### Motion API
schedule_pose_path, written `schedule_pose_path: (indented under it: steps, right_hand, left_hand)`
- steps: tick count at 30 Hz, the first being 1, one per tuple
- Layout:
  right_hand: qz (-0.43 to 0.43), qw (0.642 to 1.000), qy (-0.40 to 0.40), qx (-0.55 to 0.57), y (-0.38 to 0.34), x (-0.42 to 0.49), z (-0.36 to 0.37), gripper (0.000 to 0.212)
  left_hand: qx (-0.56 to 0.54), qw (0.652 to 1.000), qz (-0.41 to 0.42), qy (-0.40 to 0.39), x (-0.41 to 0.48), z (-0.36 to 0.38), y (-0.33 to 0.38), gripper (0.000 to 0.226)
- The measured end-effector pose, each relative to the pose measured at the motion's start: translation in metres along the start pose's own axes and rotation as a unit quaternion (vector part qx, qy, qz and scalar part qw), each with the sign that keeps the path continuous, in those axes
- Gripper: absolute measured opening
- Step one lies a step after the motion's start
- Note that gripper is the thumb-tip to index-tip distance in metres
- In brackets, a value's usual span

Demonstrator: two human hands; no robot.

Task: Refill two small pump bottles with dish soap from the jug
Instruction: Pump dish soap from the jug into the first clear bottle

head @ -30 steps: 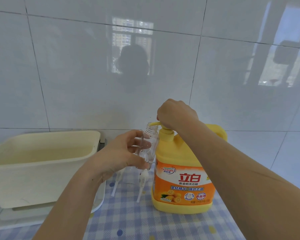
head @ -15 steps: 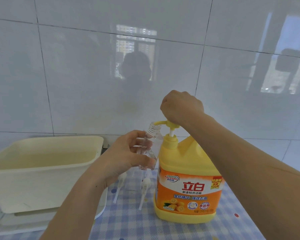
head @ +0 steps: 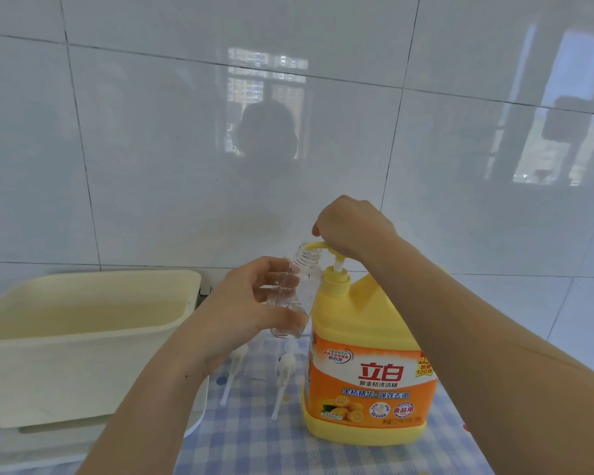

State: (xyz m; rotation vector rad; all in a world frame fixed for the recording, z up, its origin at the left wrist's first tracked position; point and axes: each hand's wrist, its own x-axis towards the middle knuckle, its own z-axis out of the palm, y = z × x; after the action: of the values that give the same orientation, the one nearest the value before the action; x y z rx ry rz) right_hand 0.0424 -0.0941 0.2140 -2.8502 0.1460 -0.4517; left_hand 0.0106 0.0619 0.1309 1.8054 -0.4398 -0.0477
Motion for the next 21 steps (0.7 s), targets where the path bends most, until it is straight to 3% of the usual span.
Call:
schedule_pose_path:
  steps: [10,15,21]
  right_hand:
    - [0.010,1.000,-0.018,0.016,0.000,-0.004,0.008,0.039]
    - [0.030,0.999,0.005,0.024,-0.002,-0.020,0.005,0.017]
    - [0.014,1.000,0.002,-0.003,-0.006,-0.032,0.003,0.020]
  left_hand:
    - [-0.002,1.000,-0.010,-0.016,0.000,0.002,-0.002,0.056]
    - [-0.001,0.999,-0.023,-0.022,0.001,0.001,-0.003,0.057]
    - [-0.023,0.998,-0.033,-0.038,0.001,0.000,-0.006,0.058]
